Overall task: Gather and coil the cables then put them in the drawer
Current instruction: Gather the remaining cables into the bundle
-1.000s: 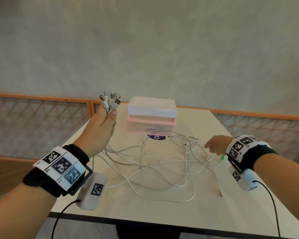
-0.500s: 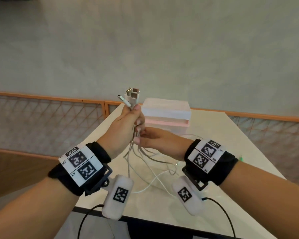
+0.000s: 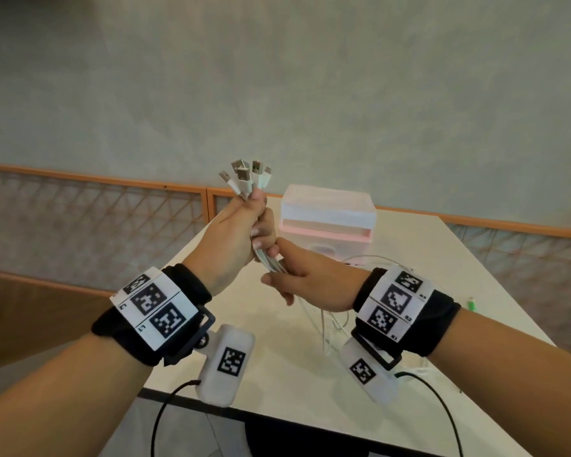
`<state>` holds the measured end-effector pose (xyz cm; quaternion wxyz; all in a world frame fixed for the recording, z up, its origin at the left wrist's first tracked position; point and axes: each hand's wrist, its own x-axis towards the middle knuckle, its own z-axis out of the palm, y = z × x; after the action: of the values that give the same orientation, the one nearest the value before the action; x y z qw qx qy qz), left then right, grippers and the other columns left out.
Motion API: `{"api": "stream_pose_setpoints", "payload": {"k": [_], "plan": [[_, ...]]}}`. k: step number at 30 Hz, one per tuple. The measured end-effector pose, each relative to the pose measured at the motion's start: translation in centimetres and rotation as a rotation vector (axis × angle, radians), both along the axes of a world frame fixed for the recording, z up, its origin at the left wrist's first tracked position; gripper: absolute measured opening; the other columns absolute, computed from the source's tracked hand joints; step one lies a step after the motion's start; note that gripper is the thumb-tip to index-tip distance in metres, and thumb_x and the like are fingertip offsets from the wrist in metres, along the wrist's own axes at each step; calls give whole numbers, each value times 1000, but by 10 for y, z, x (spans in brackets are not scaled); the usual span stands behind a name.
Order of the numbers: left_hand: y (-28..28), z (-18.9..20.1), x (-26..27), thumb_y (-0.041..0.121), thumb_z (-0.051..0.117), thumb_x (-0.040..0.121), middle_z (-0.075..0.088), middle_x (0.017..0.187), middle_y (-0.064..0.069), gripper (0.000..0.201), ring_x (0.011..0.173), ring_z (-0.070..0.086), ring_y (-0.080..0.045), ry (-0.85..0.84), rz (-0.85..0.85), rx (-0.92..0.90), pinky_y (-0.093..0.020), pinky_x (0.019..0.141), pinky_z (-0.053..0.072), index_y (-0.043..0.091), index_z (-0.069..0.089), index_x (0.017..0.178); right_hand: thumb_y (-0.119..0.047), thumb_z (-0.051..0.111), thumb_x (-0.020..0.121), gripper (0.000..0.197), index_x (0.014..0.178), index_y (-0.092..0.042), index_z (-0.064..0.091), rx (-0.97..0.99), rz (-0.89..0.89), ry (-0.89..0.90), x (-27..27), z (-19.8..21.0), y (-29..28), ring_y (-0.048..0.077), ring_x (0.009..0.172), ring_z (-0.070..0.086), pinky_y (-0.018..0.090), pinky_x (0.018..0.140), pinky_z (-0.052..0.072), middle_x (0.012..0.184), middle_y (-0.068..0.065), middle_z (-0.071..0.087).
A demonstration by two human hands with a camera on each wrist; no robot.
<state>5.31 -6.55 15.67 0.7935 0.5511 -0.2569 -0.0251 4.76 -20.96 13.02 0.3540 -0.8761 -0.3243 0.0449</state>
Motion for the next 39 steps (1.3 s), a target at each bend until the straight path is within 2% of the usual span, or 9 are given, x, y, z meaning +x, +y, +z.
{"api": "stream_pose_setpoints", "payload": {"k": [4,7,9,10,15,22,28,34,39], "plan": [[9,12,9,32,28,102,28,47,9,35,39,26,-6,10,47,-93,-22,45,35,18,33,71,-29,46,96,24,103,-6,50,-300,-116,-371,5,-11,-35,21,72,50,25,65,35,81,2,57],[21,21,14,33,27,103,27,47,9,35,39,24,-6,-5,93,-144,-20,44,33,19,34,72,-28,49,94,23,102,-7,56,-298,-258,-325,9,-11,-77,14,84,55,22,72,39,91,-1,63],[25,23,16,33,27,103,27,48,9,35,40,24,-7,-14,105,-160,-21,44,33,20,35,72,-24,51,94,11,95,-14,56,-278,-343,-309,11,-9,-102,2,81,52,9,66,35,78,-19,52],[25,23,17,32,27,103,27,49,9,34,41,24,-7,-18,109,-153,-21,45,34,20,36,72,-26,50,94,10,91,-18,53,-305,-387,-306,13,-7,-112,7,77,51,10,63,36,72,-21,48],[11,23,20,31,27,103,28,48,9,33,40,24,-7,-36,124,-126,-20,45,34,19,34,73,-44,42,94,39,99,-9,57,-458,-505,-285,32,-4,-144,31,77,58,42,75,47,81,12,64],[3,36,21,32,31,103,27,49,10,33,40,23,-7,-90,184,-71,-21,42,29,20,35,72,-43,40,95,35,79,-16,55,-682,-532,-413,39,-1,-166,22,76,44,32,70,33,79,6,53],[22,61,22,34,33,102,25,48,11,33,38,19,-5,-98,291,-83,-18,39,17,22,34,71,-47,39,94,41,71,-16,50,-648,-740,-284,33,-12,-217,26,74,57,30,58,33,73,5,59],[26,36,30,30,36,102,30,50,10,33,40,23,-8,-141,419,168,-22,42,20,20,33,70,-41,40,96,38,62,-22,39,-600,-849,-247,31,-2,-231,17,57,46,24,48,27,57,-4,45],[9,14,28,29,49,97,46,54,12,20,52,37,-11,-257,512,433,-29,52,30,25,50,77,-30,38,95,24,86,-18,56,-896,-794,-466,23,25,-204,29,84,63,29,57,35,74,2,57]]}}
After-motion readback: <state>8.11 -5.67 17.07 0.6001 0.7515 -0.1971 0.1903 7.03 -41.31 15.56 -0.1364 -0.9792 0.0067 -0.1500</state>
